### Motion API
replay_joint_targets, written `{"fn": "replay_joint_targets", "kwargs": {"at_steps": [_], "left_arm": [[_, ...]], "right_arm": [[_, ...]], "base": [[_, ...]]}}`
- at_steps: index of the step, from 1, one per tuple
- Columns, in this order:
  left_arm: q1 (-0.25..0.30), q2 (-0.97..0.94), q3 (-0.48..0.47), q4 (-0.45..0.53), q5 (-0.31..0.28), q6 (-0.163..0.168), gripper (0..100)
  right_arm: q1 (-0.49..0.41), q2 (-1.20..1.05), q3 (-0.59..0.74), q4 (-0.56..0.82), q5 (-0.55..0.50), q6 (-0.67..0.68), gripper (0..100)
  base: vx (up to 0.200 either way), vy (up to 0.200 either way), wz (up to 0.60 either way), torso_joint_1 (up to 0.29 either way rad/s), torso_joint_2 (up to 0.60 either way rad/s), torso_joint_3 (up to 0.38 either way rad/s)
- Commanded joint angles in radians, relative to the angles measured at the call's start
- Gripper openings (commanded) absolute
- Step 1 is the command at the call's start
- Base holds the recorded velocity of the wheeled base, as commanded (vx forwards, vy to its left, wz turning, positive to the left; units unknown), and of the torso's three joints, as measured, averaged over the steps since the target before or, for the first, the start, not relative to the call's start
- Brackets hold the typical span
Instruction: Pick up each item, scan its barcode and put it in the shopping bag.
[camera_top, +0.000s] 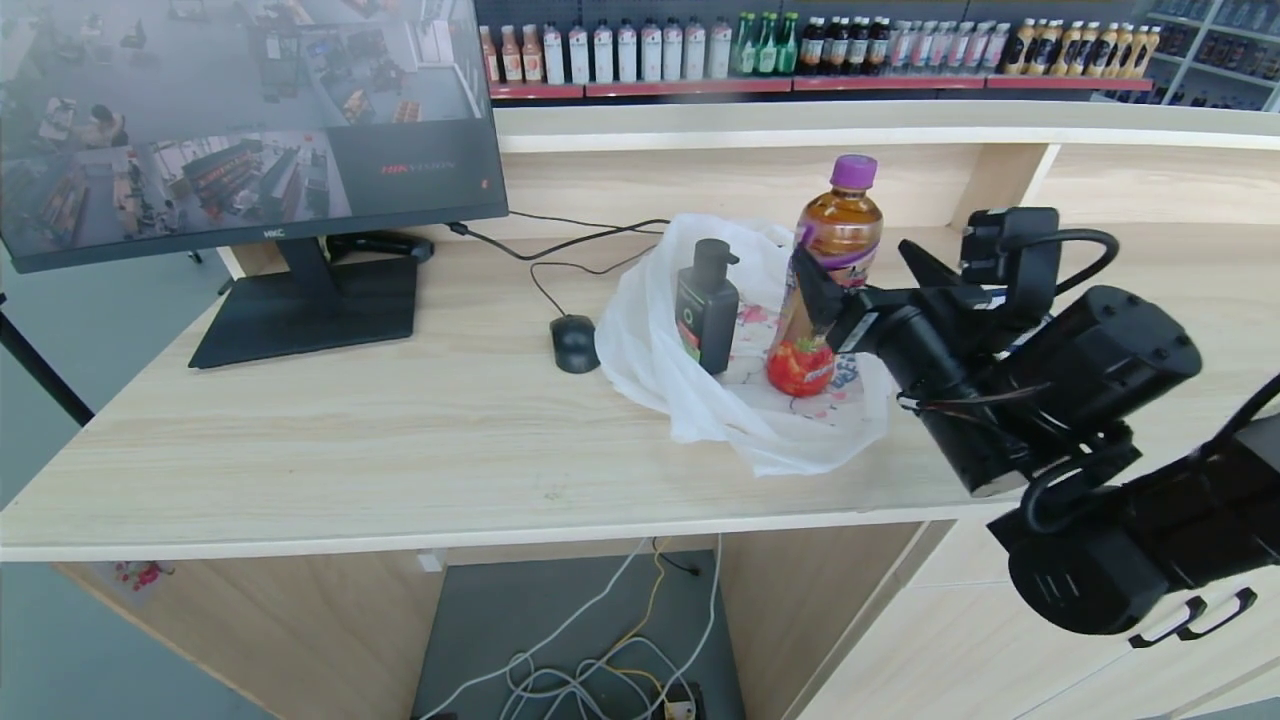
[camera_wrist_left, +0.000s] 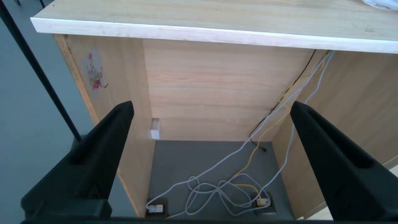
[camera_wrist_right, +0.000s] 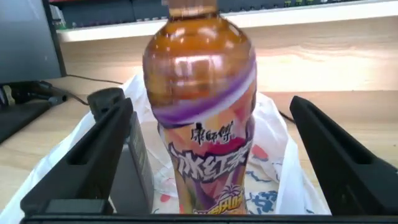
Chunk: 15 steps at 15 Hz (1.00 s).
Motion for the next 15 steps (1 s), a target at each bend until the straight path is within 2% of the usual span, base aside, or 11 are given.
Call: {"fn": "replay_joint_targets", "kwargs": {"at_steps": [1, 4, 6, 7, 8, 13, 15], "left_arm": [[0.0, 0.001, 0.0, 0.0, 0.0, 0.0, 100], [0.0, 0.001, 0.0, 0.0, 0.0, 0.0, 100], [0.0, 0.001, 0.0, 0.0, 0.0, 0.003, 100], [0.0, 0.0, 0.0, 0.0, 0.0, 0.003, 100], [0.0, 0.0, 0.0, 0.0, 0.0, 0.005, 100], [0.0, 0.0, 0.0, 0.0, 0.0, 0.005, 100], [0.0, 0.0, 0.0, 0.0, 0.0, 0.005, 100]], "right_arm": [[-0.001, -0.258, 0.164, -0.001, 0.001, -0.009, 100], [-0.005, -0.528, 0.412, -0.001, 0.001, -0.017, 100], [0.009, -0.726, 0.666, -0.001, 0.017, -0.054, 100], [0.01, -0.856, 0.797, 0.007, 0.058, -0.057, 100], [0.009, -0.948, 0.797, 0.103, 0.067, -0.052, 100], [0.018, -1.626, 0.754, 1.157, 0.119, -0.054, 100], [0.019, -1.784, 0.744, 1.413, 0.155, -0.057, 100]], "base": [[0.0, 0.0, 0.0, 0.0, 0.0, 0.0], [0.0, 0.0, 0.0, 0.0, 0.0, 0.0], [0.0, 0.0, 0.0, 0.0, 0.0, 0.0], [0.0, 0.0, 0.0, 0.0, 0.0, 0.0], [0.0, 0.0, 0.0, 0.0, 0.0, 0.0], [0.0, 0.0, 0.0, 0.0, 0.0, 0.0], [0.0, 0.0, 0.0, 0.0, 0.0, 0.0]]}}
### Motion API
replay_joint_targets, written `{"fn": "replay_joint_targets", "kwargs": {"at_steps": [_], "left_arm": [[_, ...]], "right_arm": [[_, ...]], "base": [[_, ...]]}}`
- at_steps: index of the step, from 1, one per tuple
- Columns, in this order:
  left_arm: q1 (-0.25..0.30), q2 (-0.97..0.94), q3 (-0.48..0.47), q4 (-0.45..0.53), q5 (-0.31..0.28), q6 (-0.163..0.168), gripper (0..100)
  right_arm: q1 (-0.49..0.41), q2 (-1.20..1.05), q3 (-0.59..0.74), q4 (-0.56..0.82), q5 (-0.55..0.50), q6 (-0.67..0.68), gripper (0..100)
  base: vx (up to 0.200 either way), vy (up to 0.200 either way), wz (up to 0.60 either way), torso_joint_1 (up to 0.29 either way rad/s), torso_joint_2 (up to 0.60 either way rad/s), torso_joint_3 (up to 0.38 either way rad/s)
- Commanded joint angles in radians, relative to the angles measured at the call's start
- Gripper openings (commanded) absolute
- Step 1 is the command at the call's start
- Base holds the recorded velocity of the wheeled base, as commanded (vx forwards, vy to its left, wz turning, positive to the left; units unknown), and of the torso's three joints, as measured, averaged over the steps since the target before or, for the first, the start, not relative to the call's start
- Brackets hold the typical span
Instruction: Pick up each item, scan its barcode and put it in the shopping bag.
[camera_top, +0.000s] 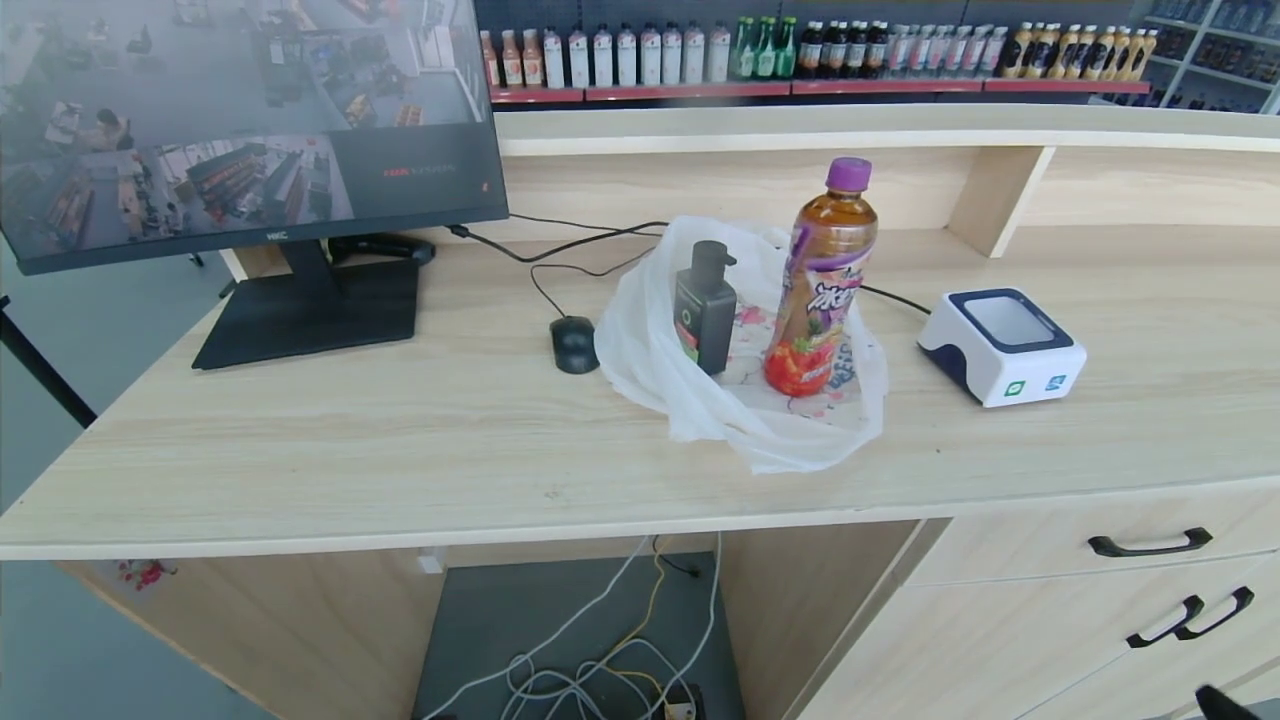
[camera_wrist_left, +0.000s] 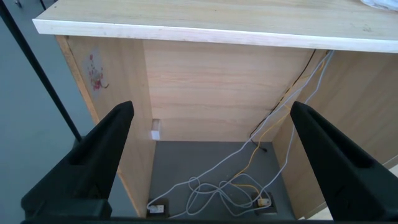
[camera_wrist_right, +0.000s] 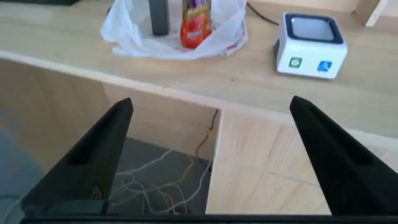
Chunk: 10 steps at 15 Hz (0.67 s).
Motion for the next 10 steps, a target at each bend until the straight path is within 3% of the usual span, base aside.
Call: {"fn": "replay_joint_targets", "kwargs": {"at_steps": [1, 7, 10], "left_arm": [[0.0, 0.0, 0.0, 0.0, 0.0, 0.0, 100], [0.0, 0.0, 0.0, 0.0, 0.0, 0.0, 100], [0.0, 0.0, 0.0, 0.0, 0.0, -0.002, 100]], "right_arm": [[0.006, -0.418, -0.006, 0.385, 0.054, -0.004, 100], [0.0, -0.496, 0.031, 0.465, 0.086, -0.004, 100], [-0.087, -0.453, 0.022, 0.485, 0.088, 0.002, 100]], "base": [[0.0, 0.0, 0.0, 0.0, 0.0, 0.0], [0.0, 0.0, 0.0, 0.0, 0.0, 0.0], [0.0, 0.0, 0.0, 0.0, 0.0, 0.0]]}}
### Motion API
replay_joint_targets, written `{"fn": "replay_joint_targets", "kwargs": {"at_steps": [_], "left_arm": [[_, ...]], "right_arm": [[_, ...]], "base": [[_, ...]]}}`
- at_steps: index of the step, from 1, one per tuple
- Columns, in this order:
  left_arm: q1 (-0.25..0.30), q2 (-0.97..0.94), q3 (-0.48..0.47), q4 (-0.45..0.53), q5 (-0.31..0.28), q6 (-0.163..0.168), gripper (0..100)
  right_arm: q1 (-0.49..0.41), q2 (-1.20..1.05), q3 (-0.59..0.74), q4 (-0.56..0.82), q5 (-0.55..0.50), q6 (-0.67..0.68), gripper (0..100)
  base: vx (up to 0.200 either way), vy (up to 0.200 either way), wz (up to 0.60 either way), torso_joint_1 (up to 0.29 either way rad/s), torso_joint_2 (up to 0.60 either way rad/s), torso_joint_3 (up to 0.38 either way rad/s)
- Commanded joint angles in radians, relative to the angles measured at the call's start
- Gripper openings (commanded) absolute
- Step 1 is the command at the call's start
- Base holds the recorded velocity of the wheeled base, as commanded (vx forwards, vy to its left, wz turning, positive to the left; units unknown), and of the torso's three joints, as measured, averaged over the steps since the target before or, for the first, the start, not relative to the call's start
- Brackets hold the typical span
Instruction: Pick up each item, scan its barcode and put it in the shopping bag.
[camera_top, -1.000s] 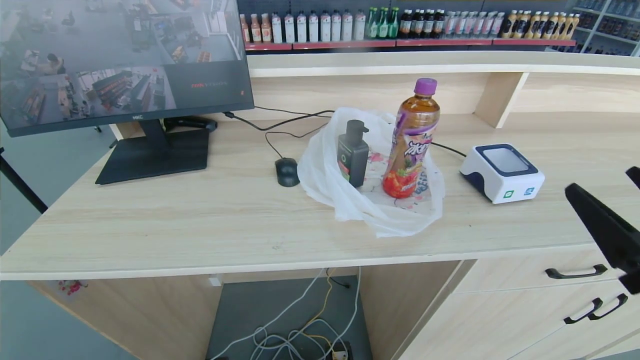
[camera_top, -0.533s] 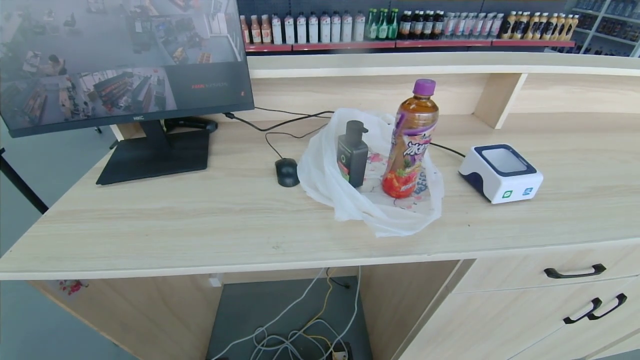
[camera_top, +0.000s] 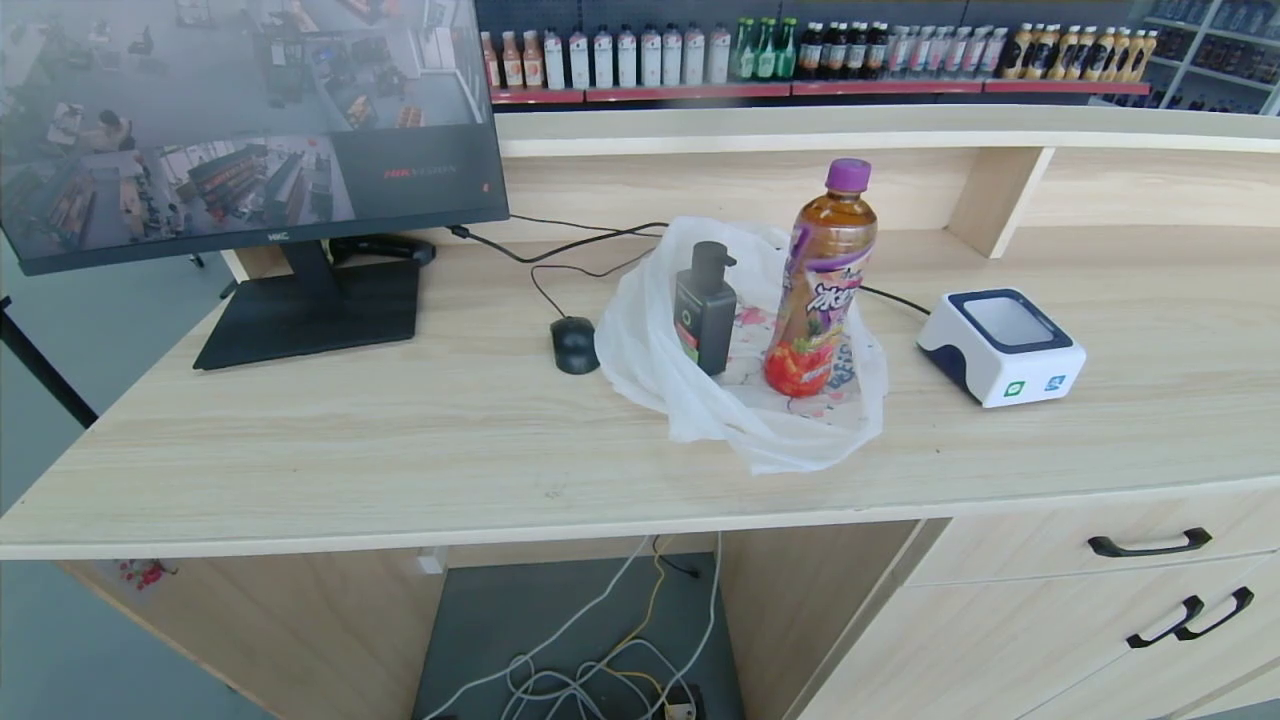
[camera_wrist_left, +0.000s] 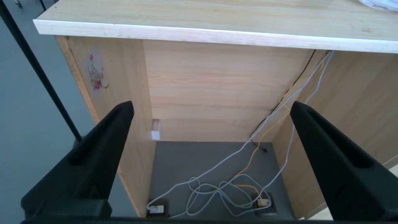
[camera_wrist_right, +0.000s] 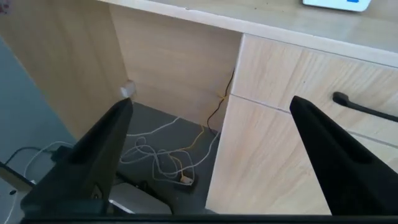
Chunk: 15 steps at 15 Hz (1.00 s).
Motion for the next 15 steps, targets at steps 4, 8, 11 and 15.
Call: {"fn": "replay_joint_targets", "kwargs": {"at_steps": [4, 8, 11, 15], "left_arm": [[0.0, 0.001, 0.0, 0.0, 0.0, 0.001, 100], [0.0, 0.001, 0.0, 0.0, 0.0, -0.001, 100], [0.0, 0.001, 0.0, 0.0, 0.0, -0.001, 100], [0.0, 0.001, 0.0, 0.0, 0.0, -0.002, 100]], "right_arm": [[-0.324, 0.114, -0.004, 0.004, 0.0, 0.02, 100], [-0.432, 0.031, 0.002, 0.005, -0.009, 0.078, 100], [-0.45, 0.002, 0.015, -0.001, -0.006, 0.097, 100], [-0.445, -0.015, 0.015, -0.001, -0.004, 0.106, 100]], "base": [[0.0, 0.0, 0.0, 0.0, 0.0, 0.0], [0.0, 0.0, 0.0, 0.0, 0.0, 0.0], [0.0, 0.0, 0.0, 0.0, 0.0, 0.0], [0.0, 0.0, 0.0, 0.0, 0.0, 0.0]]}}
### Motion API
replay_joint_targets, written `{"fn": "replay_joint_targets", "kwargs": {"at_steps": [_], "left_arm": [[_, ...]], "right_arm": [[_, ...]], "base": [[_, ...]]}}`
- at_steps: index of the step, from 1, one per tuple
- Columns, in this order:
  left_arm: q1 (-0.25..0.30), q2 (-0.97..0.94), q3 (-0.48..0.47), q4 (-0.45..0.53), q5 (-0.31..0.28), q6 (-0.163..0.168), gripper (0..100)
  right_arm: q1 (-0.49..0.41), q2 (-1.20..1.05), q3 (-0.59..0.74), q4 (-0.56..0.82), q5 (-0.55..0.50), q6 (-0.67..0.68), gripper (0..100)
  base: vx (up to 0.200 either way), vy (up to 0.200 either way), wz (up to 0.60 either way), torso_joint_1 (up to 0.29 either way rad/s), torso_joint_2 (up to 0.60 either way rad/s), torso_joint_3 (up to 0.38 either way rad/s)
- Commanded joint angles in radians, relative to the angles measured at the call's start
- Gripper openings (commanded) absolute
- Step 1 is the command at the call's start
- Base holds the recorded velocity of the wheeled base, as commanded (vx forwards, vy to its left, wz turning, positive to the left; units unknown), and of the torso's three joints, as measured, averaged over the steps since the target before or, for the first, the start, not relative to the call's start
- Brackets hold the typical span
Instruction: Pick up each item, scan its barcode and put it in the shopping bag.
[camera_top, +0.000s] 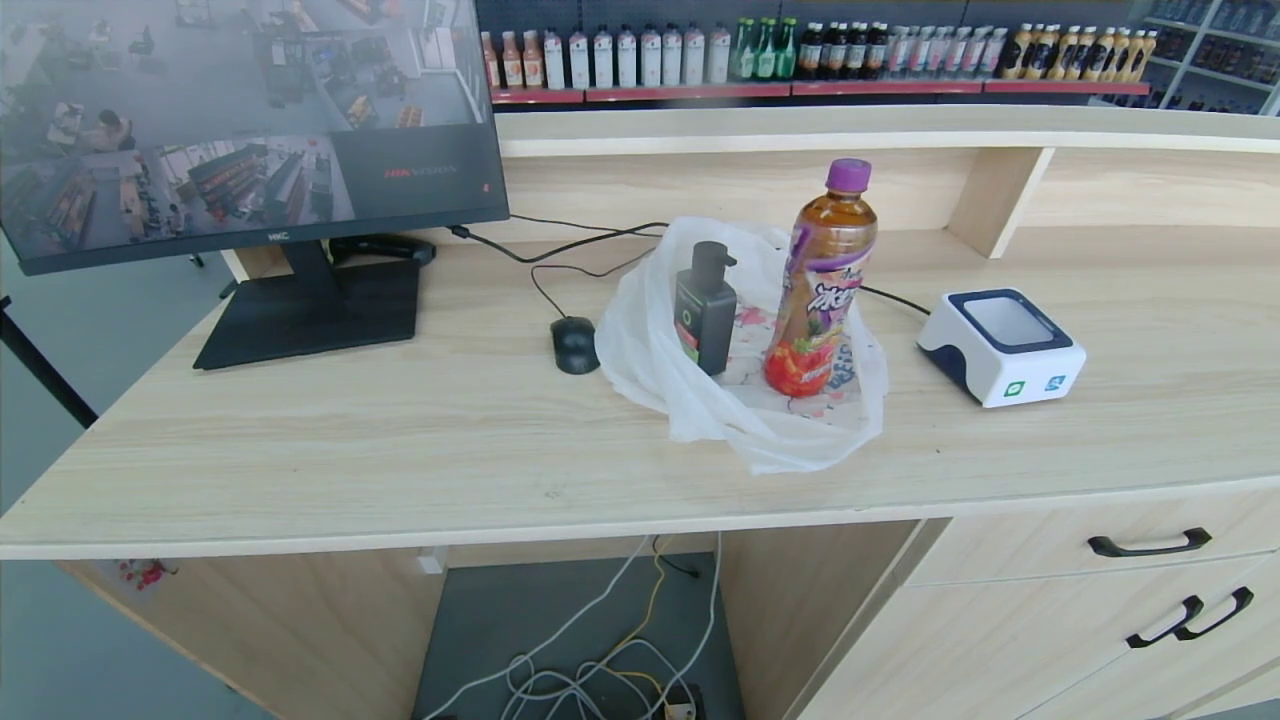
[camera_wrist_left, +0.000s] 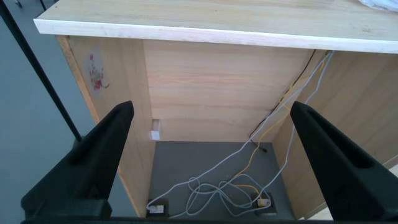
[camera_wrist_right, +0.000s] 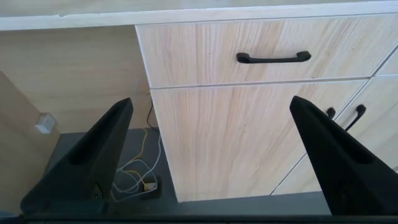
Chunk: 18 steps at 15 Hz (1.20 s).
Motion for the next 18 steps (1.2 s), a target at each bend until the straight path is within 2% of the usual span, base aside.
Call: {"fn": "replay_joint_targets", "kwargs": {"at_steps": [1, 3, 11, 18], "left_arm": [[0.0, 0.001, 0.0, 0.0, 0.0, 0.001, 100], [0.0, 0.0, 0.0, 0.0, 0.0, 0.001, 100], [0.0, 0.0, 0.0, 0.0, 0.0, 0.001, 100], [0.0, 0.0, 0.0, 0.0, 0.0, 0.001, 100]], "right_arm": [[0.001, -0.005, 0.0, 0.0, 0.0, 0.004, 100], [0.001, -0.005, 0.0, 0.0, 0.0, 0.004, 100], [0.001, -0.005, 0.0, 0.0, 0.0, 0.004, 100], [0.001, -0.005, 0.0, 0.0, 0.0, 0.004, 100]], "base": [[-0.2, 0.0, 0.0, 0.002, 0.01, 0.002], [-0.2, 0.0, 0.0, 0.002, 0.0, 0.005], [0.0, 0.0, 0.0, 0.0, 0.0, 0.0], [0.0, -0.2, 0.0, 0.006, 0.01, 0.0]]}}
